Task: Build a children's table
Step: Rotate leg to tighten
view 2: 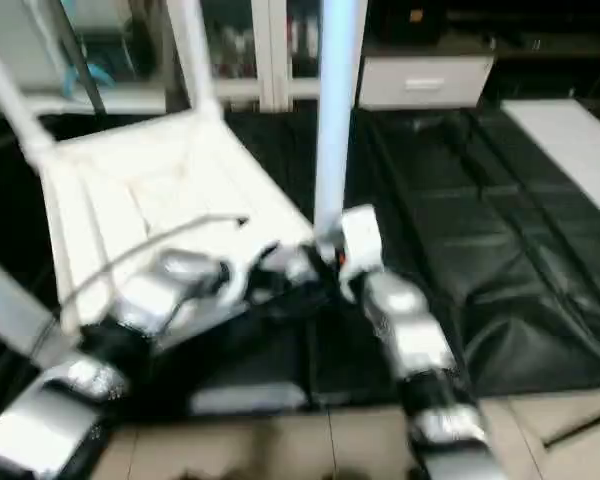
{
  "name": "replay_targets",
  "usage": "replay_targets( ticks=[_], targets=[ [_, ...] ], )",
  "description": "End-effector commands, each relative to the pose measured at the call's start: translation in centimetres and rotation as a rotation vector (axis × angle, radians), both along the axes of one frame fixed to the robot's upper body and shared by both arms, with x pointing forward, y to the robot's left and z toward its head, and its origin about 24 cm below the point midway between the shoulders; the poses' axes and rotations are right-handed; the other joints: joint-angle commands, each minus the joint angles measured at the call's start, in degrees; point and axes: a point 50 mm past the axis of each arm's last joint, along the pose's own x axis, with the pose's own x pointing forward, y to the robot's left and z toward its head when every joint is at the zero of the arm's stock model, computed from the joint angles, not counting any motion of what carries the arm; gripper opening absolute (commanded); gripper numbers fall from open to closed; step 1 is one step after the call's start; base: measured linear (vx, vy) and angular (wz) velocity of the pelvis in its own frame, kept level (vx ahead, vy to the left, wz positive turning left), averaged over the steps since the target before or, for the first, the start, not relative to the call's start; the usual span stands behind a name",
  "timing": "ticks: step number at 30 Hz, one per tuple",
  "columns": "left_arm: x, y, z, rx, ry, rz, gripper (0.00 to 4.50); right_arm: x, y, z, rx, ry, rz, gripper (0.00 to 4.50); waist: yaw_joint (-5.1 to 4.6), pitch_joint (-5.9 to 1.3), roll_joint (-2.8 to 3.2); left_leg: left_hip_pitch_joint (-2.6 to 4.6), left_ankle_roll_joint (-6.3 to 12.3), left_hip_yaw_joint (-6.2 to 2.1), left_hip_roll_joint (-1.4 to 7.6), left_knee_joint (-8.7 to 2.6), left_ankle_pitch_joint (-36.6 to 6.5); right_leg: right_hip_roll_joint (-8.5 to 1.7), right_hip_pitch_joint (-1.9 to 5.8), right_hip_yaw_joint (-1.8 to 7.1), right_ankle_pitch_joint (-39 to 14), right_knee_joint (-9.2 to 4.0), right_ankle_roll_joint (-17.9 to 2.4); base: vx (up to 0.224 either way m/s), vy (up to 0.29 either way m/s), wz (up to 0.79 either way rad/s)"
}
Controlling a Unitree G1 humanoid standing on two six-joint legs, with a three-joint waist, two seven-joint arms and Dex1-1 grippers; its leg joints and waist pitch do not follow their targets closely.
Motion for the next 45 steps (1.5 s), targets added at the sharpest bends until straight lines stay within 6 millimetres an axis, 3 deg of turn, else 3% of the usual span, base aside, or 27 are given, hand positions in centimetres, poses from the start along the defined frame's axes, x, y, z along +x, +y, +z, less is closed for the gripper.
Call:
replay_targets(
  ticks=[1,3,5,6,8,9,10,12,13,14,18,22,23,24,25,26,27,28,31,32,39,45],
  targets=[
    [-0.1,-0.9,-0.4,0.01,-0.006,0.011,0.0,0.0,-0.5,-1.4,-0.036,0.08,-0.116,2.74,0.3,-3.81,-0.52,1.14,0.94,-1.5,2.2,-4.69,-14.4,-2.63,2.21,1.31,-14.1,-4.51,-12.4,0.0,0.0,0.0],
    [0.5,-1.5,-0.5,0.054,-0.07,0.075,0.0,0.5,0.3,-1.8,-0.044,0.111,-0.253,2.74,0.19,-3.86,-0.57,1.04,1.15,-1.5,2.15,-4.67,-13.4,-2.64,2.16,1.37,-13.1,-4.45,-12.5,0.0,0.0,0.0],
    [0.5,-1.5,-0.5,0.054,-0.07,0.075,0.0,0.5,0.3,-1.8,-0.044,0.111,-0.253,2.74,0.4,-3.9,-0.55,1.26,1.17,-1.39,2.11,-4.63,-13.6,-2.59,2.13,1.33,-12.9,-4.47,-12.3,0.0,0.0,0.0],
    [0.6,-1.5,-0.5,0.049,-0.074,0.086,0.0,0.8,1.3,-1.5,-0.025,0.089,-0.26,2.74,0.56,-3.88,-0.96,0.9,1.97,-1.35,2.17,-4.62,-12.4,-2.75,2.3,1.36,-11.5,-4.34,-12.2,0.0,0.0,0.0],
    [0.6,-1.4,-0.5,0.048,-0.073,0.086,0.0,0.9,1.6,-1.2,-0.003,0.075,-0.247,2.74,0.61,-3.92,-0.83,0.96,2.4,-1.36,2.21,-4.62,-12.3,-2.78,2.28,1.34,-11.2,-4.24,-12.3,0.0,0.0,0.0],
    [0.6,-1.2,-0.5,0.046,-0.071,0.079,0.0,1.0,2.1,-0.6,0.025,0.031,-0.195,2.74,0.52,-3.84,-1.42,0.81,2.83,-1.29,2.21,-4.63,-12.4,-2.76,2.36,1.31,-11.5,-4.34,-12.3,0.0,0.0,0.0],
    [0.6,-1.0,-0.5,0.048,-0.073,0.071,0.0,1.1,2.5,-0.1,0.032,-0.011,-0.138,2.74,0.62,-3.76,-1.06,0.81,3.06,-1.37,2.25,-4.71,-13.2,-2.9,2.35,1.3,-12.9,-4.38,-12.1,0.0,0.0,0.0],
    [0.6,-0.8,-0.5,0.049,-0.071,0.062,0.0,1.1,2.6,0.3,0.01,-0.041,-0.108,3.3,0.65,-3.8,-1.11,0.72,3.04,-1.42,2.29,-4.71,-12.9,-2.87,2.4,1.28,-13.3,-4.38,-11.7,0.0,0.0,0.0],
    [0.4,-0.1,-0.5,0.045,-0.057,0.024,0.0,0.9,1.8,0.9,0.001,-0.077,-0.07,3.44,0.88,-3.76,-1.57,0.69,3.4,-1.43,2.35,-4.69,-12.0,-2.93,2.62,1.32,-12.8,-4.31,-11.6,0.0,0.0,0.0],
    [0.3,0.0,-0.5,0.044,-0.055,0.02,0.0,0.9,1.6,1.0,0.001,-0.081,-0.067,3.47,0.83,-3.88,-1.32,0.6,4.02,-1.32,2.33,-4.56,-10.8,-2.9,2.52,1.39,-11.3,-4.05,-11.9,0.0,0.0,0.0],
    [-0.2,0.8,-0.4,0.043,-0.031,-0.051,0.0,0.5,0.4,1.6,-0.016,-0.108,0.009,3.73,1.05,-3.98,-1.32,0.67,5.89,-1.11,2.42,-4.29,-7.7,-2.84,2.52,1.41,-7.3,-3.65,-13.3,0.0,0.0,0.0],
    [-0.8,1.6,-0.3,0.043,-0.01,-0.132,0.0,-0.3,-0.9,1.8,-0.011,-0.091,0.148,4.27,1.6,-3.75,-1.06,0.96,5.43,-1.19,2.76,-4.53,-9.9,-2.8,2.51,1.42,-10.1,-3.92,-13.1,0.0,0.0,0.0],
    [-0.8,1.6,-0.3,0.043,-0.01,-0.132,0.0,-0.3,-0.9,1.8,-0.011,-0.091,0.148,4.27,1.74,-3.78,-1.06,1.02,5.27,-1.17,2.79,-4.51,-9.6,-2.78,2.42,1.47,-9.8,-3.87,-13.1,0.0,0.0,0.0],
    [-1.6,2.3,0.0,0.043,-0.002,-0.224,0.0,-1.6,-2.0,2.0,-0.014,-0.048,0.329,4.27,1.95,-3.71,-1.06,1.07,5.09,-1.15,2.73,-4.6,-10.0,-2.64,2.42,1.45,-9.7,-3.88,-13.3,0.0,0.0,0.0],
    [-1.9,2.6,0.1,0.041,0.003,-0.266,0.0,-2.4,-2.5,2.1,-0.03,-0.028,0.422,4.27,2.32,-3.71,-0.87,1.12,5.2,-1.29,2.98,-4.66,-10.3,-2.62,2.65,1.46,-8.8,-3.72,-13.1,0.0,0.0,0.0],
    [-1.9,2.6,0.1,0.041,0.003,-0.266,0.0,-2.4,-2.5,2.1,-0.03,-0.028,0.422,4.27,2.5,-3.68,-0.96,1.14,5.28,-1.27,3.09,-4.64,-10.3,-2.66,2.64,1.53,-8.2,-3.68,-12.9,0.0,0.0,0.0],
    [-2.4,3.0,0.2,0.033,0.026,-0.313,0.0,-3.5,-3.0,2.1,-0.053,0.004,0.545,4.27,2.44,-3.77,-0.89,1.14,5.28,-1.11,2.94,-4.56,-9.9,-2.71,2.41,1.6,-7.5,-3.54,-13.5,0.0,0.0,0.0],
    [-2.7,3.1,0.2,0.027,0.038,-0.341,0.0,-4.1,-3.3,2.0,-0.063,0.025,0.604,4.27,2.8,-3.64,-0.81,1.25,4.95,-1.23,3.1,-4.75,-11.2,-2.6,2.63,1.44,-8.6,-3.75,-13.3,0.0,0.0,0.0],
    [-3.3,3.4,0.3,0.008,0.073,-0.406,0.0,-5.3,-3.9,1.7,-0.072,0.087,0.72,4.27,2.92,-3.5,-0.85,1.19,4.23,-1.11,3.1,-4.79,-11.5,-2.85,2.35,1.7,-10.1,-3.85,-13.4,0.0,0.0,0.0],
    [-3.8,3.5,0.3,-0.002,0.109,-0.45,0.0,-6.1,-4.4,1.2,-0.087,0.145,0.792,4.27,3.06,-3.51,-1.07,1.18,3.8,-1.25,3.12,-4.84,-12.3,-2.86,2.45,1.65,-11.2,-3.78,-13.3,0.0,0.0,0.0],
    [-4.1,3.3,0.3,-0.009,0.128,-0.466,0.0,-5.9,-4.6,0.7,-0.116,0.157,0.801,4.27,3.21,-3.54,-1.24,1.17,3.45,-1.14,3.03,-4.68,-11.0,-2.94,2.2,1.74,-11.2,-3.8,-13.4,0.0,0.0,0.0],
    [-4.2,3.3,0.5,-0.01,0.129,-0.473,0.0,-5.1,-4.4,1.5,-0.083,0.091,0.77,4.27,3.28,-3.72,-1.16,1.13,4.18,-1.11,2.96,-4.46,-9.2,-2.91,2.27,1.67,-9.1,-3.54,-13.8,0.0,0.0,0.0]
  ],
)
